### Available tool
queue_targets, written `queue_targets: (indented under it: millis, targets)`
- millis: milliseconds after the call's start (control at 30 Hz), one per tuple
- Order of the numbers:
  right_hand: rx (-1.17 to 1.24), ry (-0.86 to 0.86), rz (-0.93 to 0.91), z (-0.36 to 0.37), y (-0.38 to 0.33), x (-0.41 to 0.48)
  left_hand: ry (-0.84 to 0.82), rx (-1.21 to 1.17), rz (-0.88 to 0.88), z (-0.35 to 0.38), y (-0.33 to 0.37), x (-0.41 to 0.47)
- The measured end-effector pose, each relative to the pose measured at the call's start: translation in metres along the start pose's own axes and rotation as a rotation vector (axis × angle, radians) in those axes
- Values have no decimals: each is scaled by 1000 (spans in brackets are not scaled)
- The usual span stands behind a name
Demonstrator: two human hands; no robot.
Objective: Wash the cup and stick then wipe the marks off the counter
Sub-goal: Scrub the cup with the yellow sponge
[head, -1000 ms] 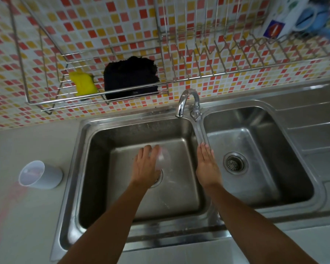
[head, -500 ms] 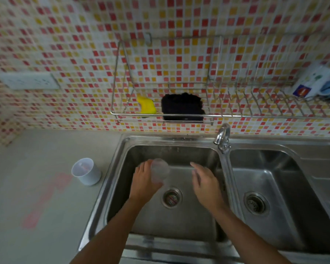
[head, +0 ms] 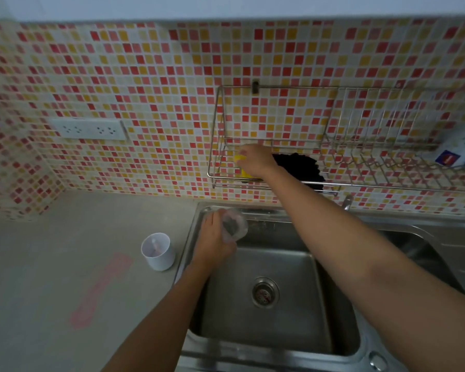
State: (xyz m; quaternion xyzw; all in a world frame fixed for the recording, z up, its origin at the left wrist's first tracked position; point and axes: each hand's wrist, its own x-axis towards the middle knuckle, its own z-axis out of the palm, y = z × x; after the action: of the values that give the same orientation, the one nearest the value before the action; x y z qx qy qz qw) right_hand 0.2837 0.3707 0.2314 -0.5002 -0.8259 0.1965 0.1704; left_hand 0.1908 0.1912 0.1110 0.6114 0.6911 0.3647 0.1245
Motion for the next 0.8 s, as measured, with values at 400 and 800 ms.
queue_targets:
  millis: [400, 800]
  targets:
    - [314, 361, -150, -7, -6, -60, -137, -10, -23, -23, -20, 14]
    - [-209, 121, -449, 41, 59, -160, -226, 181, 235, -20, 10, 39]
